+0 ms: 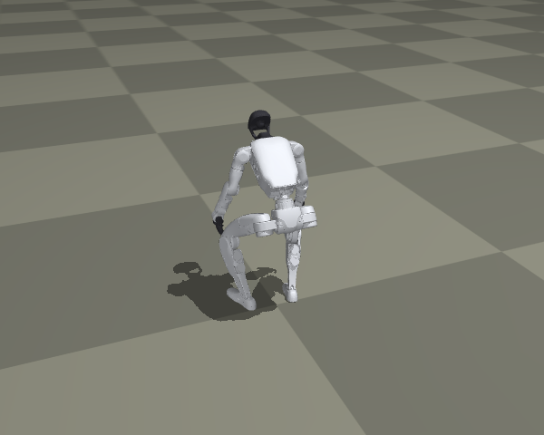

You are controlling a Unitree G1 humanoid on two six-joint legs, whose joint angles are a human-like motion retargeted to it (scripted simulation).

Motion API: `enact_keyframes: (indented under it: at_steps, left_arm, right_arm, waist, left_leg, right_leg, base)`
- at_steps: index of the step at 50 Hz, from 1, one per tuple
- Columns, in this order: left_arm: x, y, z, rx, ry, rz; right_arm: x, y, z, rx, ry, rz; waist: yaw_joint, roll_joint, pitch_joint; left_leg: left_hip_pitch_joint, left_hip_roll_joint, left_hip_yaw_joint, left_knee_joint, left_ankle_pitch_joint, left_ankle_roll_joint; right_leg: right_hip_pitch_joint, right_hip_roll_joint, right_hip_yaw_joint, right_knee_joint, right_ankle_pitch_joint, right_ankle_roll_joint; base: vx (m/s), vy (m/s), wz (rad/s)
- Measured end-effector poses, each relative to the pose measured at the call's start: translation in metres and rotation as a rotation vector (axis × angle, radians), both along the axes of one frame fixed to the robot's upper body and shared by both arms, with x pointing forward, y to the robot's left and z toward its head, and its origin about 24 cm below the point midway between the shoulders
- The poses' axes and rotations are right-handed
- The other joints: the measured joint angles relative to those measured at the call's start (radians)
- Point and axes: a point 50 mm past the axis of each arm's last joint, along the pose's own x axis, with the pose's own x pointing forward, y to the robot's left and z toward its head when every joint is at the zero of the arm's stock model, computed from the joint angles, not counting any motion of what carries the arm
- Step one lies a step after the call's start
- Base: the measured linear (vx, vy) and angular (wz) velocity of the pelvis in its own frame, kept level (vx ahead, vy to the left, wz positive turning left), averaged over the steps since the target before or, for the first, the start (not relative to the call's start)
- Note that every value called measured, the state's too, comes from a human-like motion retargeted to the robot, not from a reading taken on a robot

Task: In place motions

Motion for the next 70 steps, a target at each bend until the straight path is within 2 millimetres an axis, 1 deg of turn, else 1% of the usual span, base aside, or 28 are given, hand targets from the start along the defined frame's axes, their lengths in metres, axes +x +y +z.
enact_keyframes:
  at_steps: [2,4,7,10,13,15,17,18,20,22,23,25,27,30,34,37,39,41,44,47,50,53,55,58,61,64,67,70]
  left_arm:
    - [-0.03,0.006,-0.045,0.013,0.174,0.017]
    - [-0.069,0.005,-0.092,0.012,0.355,0.02]
    - [-0.135,-0.013,-0.152,-0.023,0.579,0.034]
    - [-0.204,-0.04,-0.196,-0.105,0.77,0.113]
    - [-0.276,-0.068,-0.222,-0.2,0.951,0.187]
    - [-0.322,-0.086,-0.23,-0.262,1.077,0.246]
    - [-0.361,-0.098,-0.231,-0.318,1.169,0.313]
    - [-0.38,-0.102,-0.231,-0.345,1.206,0.348]
    - [-0.398,-0.106,-0.229,-0.405,1.25,0.423]
    - [-0.386,-0.103,-0.229,-0.457,1.222,0.504]
    - [-0.376,-0.099,-0.231,-0.476,1.179,0.556]
    - [-0.345,-0.085,-0.231,-0.515,1.052,0.66]
    - [-0.311,-0.068,-0.228,-0.549,0.917,0.732]
    - [-0.245,-0.041,-0.211,-0.55,0.698,0.697]
    - [-0.156,0.002,-0.161,-0.439,0.438,0.501]
    - [-0.102,0.025,-0.113,-0.37,0.283,0.382]
    - [-0.072,0.032,-0.081,-0.345,0.172,0.34]
    - [-0.048,0.037,-0.05,-0.311,0.067,0.301]
    - [-0.024,0.041,-0.009,-0.265,-0.074,0.254]
    - [-0.016,0.045,0.01,-0.253,-0.158,0.27]
    - [-0.022,0.046,0.002,-0.27,-0.148,0.3]
    - [-0.04,0.044,-0.03,-0.288,-0.033,0.289]
    - [-0.062,0.04,-0.059,-0.286,0.094,0.249]
    - [-0.106,0.027,-0.111,-0.246,0.339,0.19]
    - [-0.157,0.005,-0.158,-0.189,0.586,0.177]
    - [-0.207,-0.027,-0.194,-0.151,0.797,0.165]
    - [-0.263,-0.057,-0.218,-0.15,0.982,0.187]
    - [-0.326,-0.081,-0.229,-0.182,1.147,0.236]
  right_arm:
    - [-0.027,-0.016,-0.049,-0.009,0.173,-0.07]
    - [-0.066,-0.033,-0.097,-0.027,0.38,-0.133]
    - [-0.142,-0.061,-0.158,-0.07,0.703,-0.24]
    - [-0.228,-0.083,-0.197,-0.109,0.986,-0.352]
    - [-0.315,-0.096,-0.216,-0.126,1.214,-0.473]
    - [-0.372,-0.098,-0.219,-0.136,1.35,-0.557]
    - [-0.426,-0.096,-0.216,-0.132,1.455,-0.656]
    - [-0.451,-0.095,-0.213,-0.123,1.497,-0.714]
    - [-0.48,-0.094,-0.207,-0.069,1.534,-0.841]
    - [-0.476,-0.094,-0.208,0.042,1.477,-0.951]
    - [-0.468,-0.095,-0.21,0.093,1.423,-0.974]
    - [-0.44,-0.098,-0.216,0.162,1.287,-0.971]
    - [-0.406,-0.101,-0.22,0.164,1.164,-0.93]
    - [-0.339,-0.106,-0.218,0.154,0.979,-0.819]
    - [-0.237,-0.094,-0.197,0.177,0.762,-0.618]
    - [-0.154,-0.072,-0.162,0.184,0.62,-0.459]
    - [-0.1,-0.051,-0.127,0.183,0.503,-0.344]
    - [-0.059,-0.031,-0.089,0.197,0.376,-0.239]
    - [-0.017,-0.002,-0.035,0.229,0.201,-0.107]
    - [0.002,0.027,-0.001,0.295,0.113,0.005]
    - [0.006,0.045,0.009,0.389,0.086,0.07]
    - [-0.002,0.044,-0.004,0.393,0.116,0.087]
    - [-0.013,0.035,-0.027,0.348,0.181,0.068]
    - [-0.048,0.009,-0.082,0.251,0.365,-0.035]
    - [-0.104,-0.021,-0.139,0.145,0.615,-0.171]
    - [-0.176,-0.045,-0.185,0.087,0.833,-0.34]
    - [-0.255,-0.057,-0.216,0.094,1.011,-0.51]
    - [-0.34,-0.056,-0.233,0.133,1.187,-0.668]
  waist:
    - [-0.013,0.004,0.0]
    - [-0.033,0.014,0.0]
    - [-0.07,0.029,0.0]
    - [-0.098,0.017,0.004]
    - [-0.118,0.019,0.003]
    - [-0.137,0.014,-0.008]
    - [-0.133,-0.005,-0.041]
    - [-0.127,-0.012,-0.065]
    - [-0.119,-0.02,-0.099]
    - [-0.101,-0.02,-0.095]
    - [-0.083,-0.03,-0.085]
    - [-0.089,-0.017,-0.074]
    - [-0.115,0.012,-0.132]
    - [-0.125,0.044,-0.205]
    - [-0.071,0.012,-0.225]
    - [-0.063,-0.004,-0.229]
    - [-0.071,0.001,-0.231]
    - [-0.067,-0.003,-0.229]
    - [-0.063,-0.02,-0.224]
    - [-0.073,-0.027,-0.221]
    - [-0.077,-0.019,-0.22]
    - [-0.082,-0.011,-0.228]
    - [-0.084,-0.004,-0.231]
    - [-0.09,0.007,-0.231]
    - [-0.105,0.022,-0.237]
    - [-0.104,0.022,-0.246]
    - [-0.106,0.01,-0.245]
    - [-0.102,0.007,-0.247]
  left_leg:
    - [0.156,-0.015,0.032,-0.176,0.041,-0.03]
    - [0.31,-0.039,0.059,-0.365,0.106,-0.053]
    - [0.534,-0.103,0.101,-0.679,0.232,-0.069]
    - [0.756,-0.164,0.162,-0.976,0.362,-0.076]
    - [0.967,-0.183,0.271,-1.208,0.452,-0.102]
    - [1.086,-0.192,0.361,-1.317,0.486,-0.116]
    - [1.153,-0.238,0.372,-1.379,0.494,-0.098]
    - [1.172,-0.257,0.383,-1.393,0.486,-0.086]
    - [1.151,-0.261,0.373,-1.353,0.453,-0.081]
    - [1.058,-0.235,0.303,-1.218,0.399,-0.092]
    - [1.02,-0.235,0.268,-1.156,0.375,-0.095]
    - [0.935,-0.208,0.209,-1.025,0.309,-0.093]
    - [0.782,-0.154,0.179,-0.864,0.24,-0.085]
    - [0.546,-0.144,0.097,-0.657,0.165,-0.082]
    - [0.309,-0.102,0.082,-0.363,0.08,-0.074]
    - [0.16,-0.083,0.07,-0.167,0.037,-0.042]
    - [0.067,-0.063,0.054,-0.056,0.008,-0.021]
    - [-0.009,-0.042,0.041,0.041,-0.021,-0.001]
    - [-0.078,-0.025,0.039,0.153,-0.061,0.03]
    - [-0.098,-0.02,0.041,0.217,-0.094,0.056]
    - [-0.069,-0.019,0.034,0.215,-0.109,0.058]
    - [0.017,-0.024,0.038,0.119,-0.097,0.025]
    - [0.1,-0.033,0.047,0.018,-0.076,-0.002]
    - [0.274,-0.057,0.067,-0.196,-0.011,-0.04]
    - [0.467,-0.104,0.102,-0.49,0.11,-0.06]
    - [0.67,-0.172,0.152,-0.827,0.268,-0.068]
    - [0.876,-0.238,0.182,-1.124,0.389,-0.078]
    - [1.067,-0.263,0.224,-1.338,0.454,-0.087]
  right_leg:
    - [0.148,0.016,0.003,-0.179,0.053,0.024]
    - [0.301,0.023,0.001,-0.364,0.117,0.043]
    - [0.529,0.018,-0.028,-0.659,0.224,0.059]
    - [0.74,-0.005,-0.067,-0.915,0.318,0.072]
    - [0.917,-0.032,-0.18,-1.071,0.367,0.103]
    - [1.001,-0.041,-0.22,-1.123,0.376,0.114]
    - [1.04,-0.054,-0.248,-1.136,0.372,0.096]
    - [1.042,-0.063,-0.261,-1.123,0.362,0.089]
    - [0.991,-0.083,-0.236,-1.041,0.319,0.081]
    - [0.897,-0.091,-0.153,-0.917,0.268,0.085]
    - [0.861,-0.086,-0.095,-0.87,0.249,0.093]
    - [0.812,-0.097,-0.135,-0.773,0.206,0.09]
    - [0.7,-0.067,-0.109,-0.679,0.159,0.091]
    - [0.507,-0.051,-0.085,-0.528,0.092,0.076]
    - [0.272,-0.035,-0.017,-0.274,0.009,0.069]
    - [0.125,-0.029,-0.009,-0.096,-0.041,0.05]
    - [0.032,-0.022,-0.013,0.012,-0.067,0.032]
    - [-0.047,-0.017,-0.017,0.108,-0.089,0.012]
    - [-0.131,-0.023,-0.02,0.218,-0.112,-0.019]
    - [-0.159,-0.031,-0.016,0.279,-0.132,-0.034]
    - [-0.123,-0.033,-0.004,0.267,-0.138,-0.022]
    - [-0.029,-0.032,0.01,0.165,-0.117,0.009]
    - [0.06,-0.03,0.012,0.059,-0.094,0.03]
    - [0.24,-0.023,0.007,-0.161,-0.028,0.06]
    - [0.437,-0.023,-0.011,-0.446,0.08,0.081]
    - [0.629,-0.038,-0.041,-0.747,0.211,0.095]
    - [0.819,-0.055,-0.097,-0.987,0.312,0.103]
    - [0.988,-0.034,-0.134,-1.149,0.358,0.092]
  base:
    - [0.22,0.05,0.19]
    - [0.27,0.04,0.39]
    - [0.28,0.01,0.58]
    - [0.22,-0.01,0.47]
    - [0.24,0.01,0.44]
    - [0.36,0.01,0.41]
    - [0.46,0.01,0.06]
    - [0.45,0.05,-0.15]
    - [0.24,0.08,-0.21]
    - [-0.16,0.04,-0.45]
    - [-0.26,-0.01,-0.58]
    - [-0.19,-0.04,-0.18]
    - [-0.05,-0.03,0.3]
    - [-0.24,0.07,0.09]
    - [-0.26,-0.11,-0.27]
    - [-0.19,-0.07,-0.22]
    - [-0.14,0.06,-0.35]
    - [-0.1,-0.03,-0.37]
    - [-0.02,-0.05,-0.15]
    - [0.0,0.0,0.0]
    - [0.02,0.01,0.01]
    - [0.1,0.03,0.04]
    - [0.12,0.01,0.11]
    - [0.13,0.02,0.27]
    - [0.12,0.06,0.44]
    - [0.11,0.06,0.31]
    - [0.11,0.0,0.23]
    - [0.27,-0.03,0.23]
